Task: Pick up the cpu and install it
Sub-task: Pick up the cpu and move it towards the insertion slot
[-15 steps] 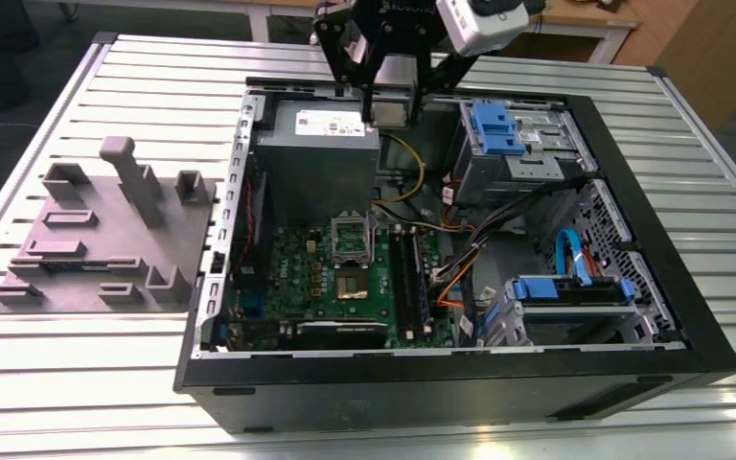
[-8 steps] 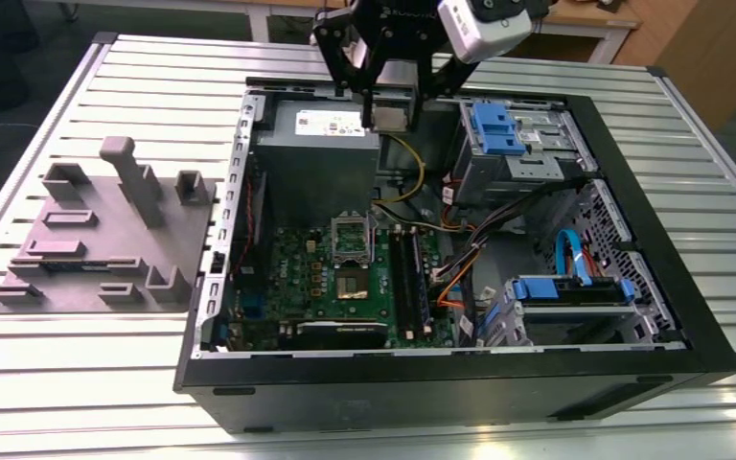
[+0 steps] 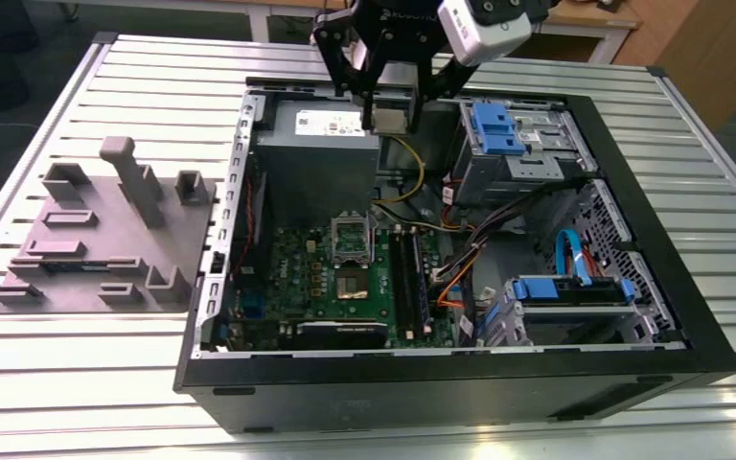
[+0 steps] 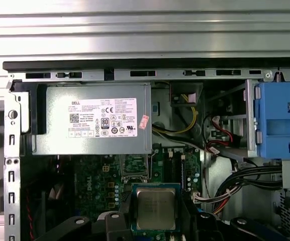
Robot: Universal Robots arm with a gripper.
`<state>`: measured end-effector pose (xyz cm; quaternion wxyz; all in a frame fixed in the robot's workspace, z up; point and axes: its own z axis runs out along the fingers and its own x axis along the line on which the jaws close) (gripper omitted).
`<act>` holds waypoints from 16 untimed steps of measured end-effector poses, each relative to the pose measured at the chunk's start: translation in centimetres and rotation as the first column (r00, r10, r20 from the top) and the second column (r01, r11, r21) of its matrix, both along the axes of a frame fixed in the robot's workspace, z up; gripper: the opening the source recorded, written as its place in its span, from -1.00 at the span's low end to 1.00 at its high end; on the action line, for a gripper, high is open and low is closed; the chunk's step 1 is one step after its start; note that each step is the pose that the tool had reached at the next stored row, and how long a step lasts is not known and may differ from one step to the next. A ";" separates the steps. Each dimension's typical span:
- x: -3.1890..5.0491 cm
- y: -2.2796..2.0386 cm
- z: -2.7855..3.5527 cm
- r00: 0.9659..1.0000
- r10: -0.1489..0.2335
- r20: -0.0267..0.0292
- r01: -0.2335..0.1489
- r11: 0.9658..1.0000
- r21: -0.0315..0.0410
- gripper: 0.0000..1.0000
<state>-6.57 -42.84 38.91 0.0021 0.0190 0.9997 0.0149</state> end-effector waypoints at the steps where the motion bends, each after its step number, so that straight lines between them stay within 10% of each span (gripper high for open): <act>1: 0.00 -0.02 -0.03 1.000 0.000 0.000 0.000 1.000 0.000 -0.06; 16: -0.01 -1.49 -0.33 1.000 0.006 0.000 -0.006 1.000 0.000 -0.06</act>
